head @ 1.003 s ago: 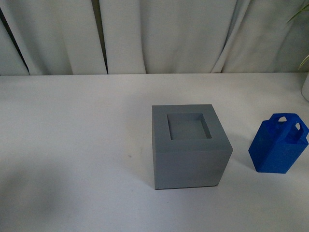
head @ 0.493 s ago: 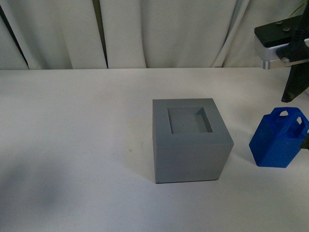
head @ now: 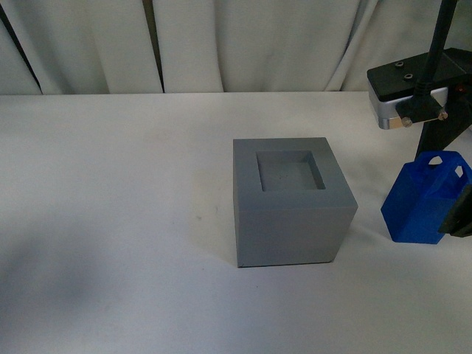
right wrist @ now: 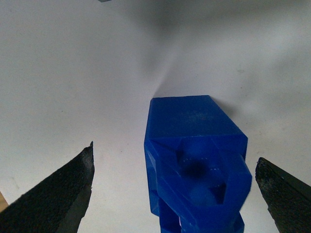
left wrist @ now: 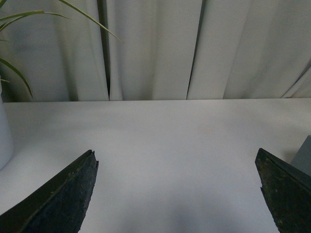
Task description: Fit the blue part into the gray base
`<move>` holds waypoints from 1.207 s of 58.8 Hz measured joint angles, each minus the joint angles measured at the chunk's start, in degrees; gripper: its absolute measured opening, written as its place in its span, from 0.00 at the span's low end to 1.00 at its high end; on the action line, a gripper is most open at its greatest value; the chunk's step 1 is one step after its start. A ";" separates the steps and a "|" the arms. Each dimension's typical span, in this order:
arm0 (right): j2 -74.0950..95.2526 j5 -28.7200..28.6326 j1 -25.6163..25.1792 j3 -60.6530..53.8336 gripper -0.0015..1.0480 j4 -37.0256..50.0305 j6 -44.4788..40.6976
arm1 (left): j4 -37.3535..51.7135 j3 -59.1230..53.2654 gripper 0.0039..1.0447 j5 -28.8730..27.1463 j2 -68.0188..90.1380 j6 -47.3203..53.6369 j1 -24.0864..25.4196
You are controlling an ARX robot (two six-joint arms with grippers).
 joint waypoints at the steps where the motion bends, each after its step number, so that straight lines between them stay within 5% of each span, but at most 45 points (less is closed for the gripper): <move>1: 0.04 0.09 0.00 -0.02 0.93 0.17 -0.02 | -0.02 0.00 0.94 0.00 0.00 0.00 0.00; 21: 1.40 0.39 -0.22 -0.39 0.92 2.47 0.02 | 0.00 0.00 0.94 0.00 0.00 0.00 -0.02; 37: 1.40 0.39 -0.68 -0.63 0.46 2.75 0.00 | 0.00 0.00 0.94 0.00 0.00 -0.02 0.00; 71: -3.15 -7.34 2.05 15.37 0.45 -10.23 1.62 | -0.02 0.00 0.94 0.00 0.00 0.00 0.00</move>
